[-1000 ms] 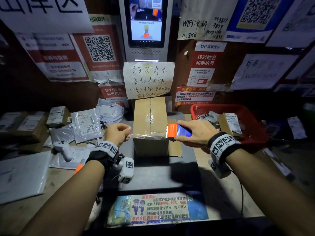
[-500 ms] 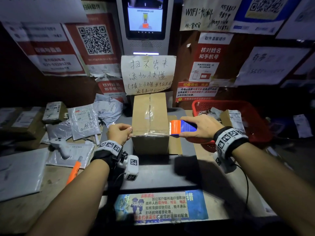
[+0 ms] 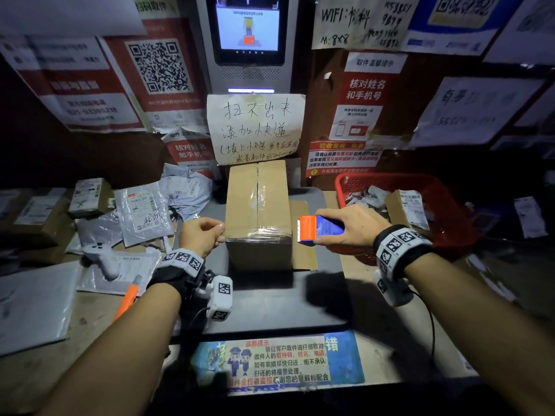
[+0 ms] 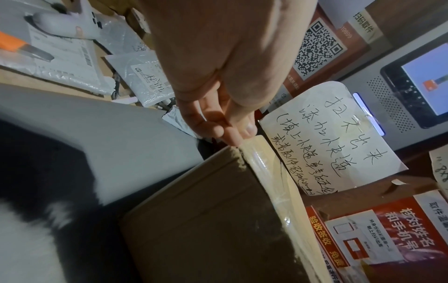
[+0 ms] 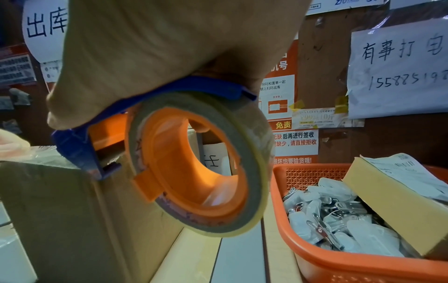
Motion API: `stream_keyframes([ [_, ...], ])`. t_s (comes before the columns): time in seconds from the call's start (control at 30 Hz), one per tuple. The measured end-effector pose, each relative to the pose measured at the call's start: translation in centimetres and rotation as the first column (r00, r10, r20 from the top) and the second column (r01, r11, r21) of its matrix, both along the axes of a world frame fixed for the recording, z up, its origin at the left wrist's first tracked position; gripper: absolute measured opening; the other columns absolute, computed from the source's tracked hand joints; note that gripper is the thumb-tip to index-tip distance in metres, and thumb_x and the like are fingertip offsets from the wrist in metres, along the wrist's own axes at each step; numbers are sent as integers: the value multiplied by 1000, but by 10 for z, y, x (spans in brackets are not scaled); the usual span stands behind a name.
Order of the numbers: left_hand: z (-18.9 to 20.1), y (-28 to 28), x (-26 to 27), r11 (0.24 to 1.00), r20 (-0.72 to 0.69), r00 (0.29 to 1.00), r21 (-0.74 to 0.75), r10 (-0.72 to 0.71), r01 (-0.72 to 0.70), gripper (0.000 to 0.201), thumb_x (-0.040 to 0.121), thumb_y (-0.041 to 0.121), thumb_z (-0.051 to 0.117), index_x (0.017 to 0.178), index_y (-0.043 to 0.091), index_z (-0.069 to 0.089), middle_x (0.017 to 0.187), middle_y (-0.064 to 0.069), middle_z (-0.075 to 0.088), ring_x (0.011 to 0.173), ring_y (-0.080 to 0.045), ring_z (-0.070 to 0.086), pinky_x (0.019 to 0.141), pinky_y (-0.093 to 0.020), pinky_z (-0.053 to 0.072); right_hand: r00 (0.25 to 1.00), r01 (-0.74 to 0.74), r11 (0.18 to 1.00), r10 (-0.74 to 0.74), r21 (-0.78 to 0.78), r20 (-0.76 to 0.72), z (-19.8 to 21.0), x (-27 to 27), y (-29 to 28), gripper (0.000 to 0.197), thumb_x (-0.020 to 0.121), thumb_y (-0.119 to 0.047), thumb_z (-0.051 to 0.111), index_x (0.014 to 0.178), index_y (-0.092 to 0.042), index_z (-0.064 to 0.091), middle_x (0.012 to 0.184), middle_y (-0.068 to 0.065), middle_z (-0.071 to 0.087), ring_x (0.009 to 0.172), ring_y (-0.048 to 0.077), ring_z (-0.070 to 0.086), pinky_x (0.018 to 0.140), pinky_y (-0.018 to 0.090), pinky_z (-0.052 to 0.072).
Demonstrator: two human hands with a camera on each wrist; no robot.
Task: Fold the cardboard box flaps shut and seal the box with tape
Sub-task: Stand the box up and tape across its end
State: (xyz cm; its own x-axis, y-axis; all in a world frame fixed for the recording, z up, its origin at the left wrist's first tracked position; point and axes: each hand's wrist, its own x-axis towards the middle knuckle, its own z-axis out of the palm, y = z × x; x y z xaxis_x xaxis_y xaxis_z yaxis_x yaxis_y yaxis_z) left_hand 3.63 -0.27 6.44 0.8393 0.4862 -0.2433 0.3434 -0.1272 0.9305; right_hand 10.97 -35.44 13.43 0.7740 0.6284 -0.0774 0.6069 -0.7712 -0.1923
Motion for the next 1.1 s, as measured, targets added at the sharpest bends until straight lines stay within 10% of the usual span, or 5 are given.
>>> stream_keyframes([
  [0.7, -7, -8, -3, 976, -114, 989, -189, 90, -110, 6, 91, 15, 67, 85, 16, 69, 67, -8, 67, 59, -14, 59, 50, -20, 51, 1000, -2, 999, 2, -34, 4, -8, 2, 10, 73, 73, -90, 43, 130, -44, 49, 93, -15, 68, 81, 10, 61, 67, 26, 44],
  [0.97, -9, -7, -13, 993, -167, 981, 85, 94, -81, 47, 61, 49, 86, 93, 32, 55, 90, -6, 69, 87, -30, 63, 80, -46, 56, 999, 27, 992, -22, -126, 39, -9, 3, 7, 78, 74, -88, 45, 136, -42, 47, 92, -16, 65, 82, 10, 58, 66, 27, 44],
  [1.1, 4, -11, -23, 950, -48, 993, 298, 111, -92, 18, 81, 15, 72, 97, 17, 63, 93, -10, 61, 86, -28, 59, 73, -29, 47, 999, 37, 992, -33, -123, 35, -4, 1, 1, 75, 76, -85, 49, 136, -40, 47, 87, -18, 57, 81, 10, 56, 65, 25, 39],
])
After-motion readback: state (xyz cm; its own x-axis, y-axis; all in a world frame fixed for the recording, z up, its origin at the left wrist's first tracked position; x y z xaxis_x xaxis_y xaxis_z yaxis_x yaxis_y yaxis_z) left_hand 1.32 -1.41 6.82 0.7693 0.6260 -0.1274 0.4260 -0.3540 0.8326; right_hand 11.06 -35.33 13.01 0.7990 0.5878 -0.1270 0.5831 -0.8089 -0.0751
